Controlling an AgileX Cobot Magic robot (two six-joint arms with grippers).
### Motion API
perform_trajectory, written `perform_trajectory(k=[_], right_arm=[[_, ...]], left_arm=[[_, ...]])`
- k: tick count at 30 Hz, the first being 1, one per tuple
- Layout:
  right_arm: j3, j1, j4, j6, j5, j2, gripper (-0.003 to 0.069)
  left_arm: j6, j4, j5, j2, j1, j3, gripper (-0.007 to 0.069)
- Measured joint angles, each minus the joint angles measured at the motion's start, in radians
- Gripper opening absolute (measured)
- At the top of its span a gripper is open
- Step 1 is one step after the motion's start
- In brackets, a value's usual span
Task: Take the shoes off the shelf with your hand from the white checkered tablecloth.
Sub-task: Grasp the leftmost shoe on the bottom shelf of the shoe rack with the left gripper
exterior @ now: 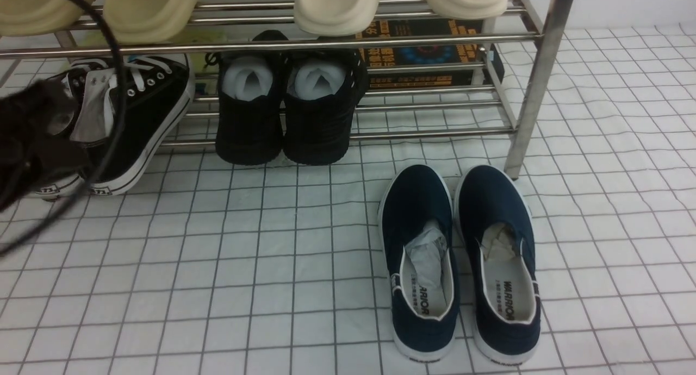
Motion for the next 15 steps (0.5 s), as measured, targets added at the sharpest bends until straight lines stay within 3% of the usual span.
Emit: perform_trajectory(k=[4, 6, 10, 15], right_arm=[[0.000, 0.000, 0.000, 0.000, 0.000, 0.000, 0.0239], [0.000, 0.000, 0.000, 0.000, 0.000, 0.000, 0.0239], [0.000, 0.000, 0.000, 0.000, 0.000, 0.000, 0.0239], [0.000, 0.000, 0.000, 0.000, 0.000, 0.000, 0.0239]], left_arm=[[-0.138, 0.181, 0.191, 0.128, 0.147, -0.176, 0.0204], [-0.161, 0.213, 0.235, 0.171, 0.207, -0.225, 0.0272], [-0.185, 0.188, 0.224, 0.252, 0.259, -0.263, 0.0377], [-0.192, 0.049, 0.131, 0.362, 0.260, -0.264, 0.0424]])
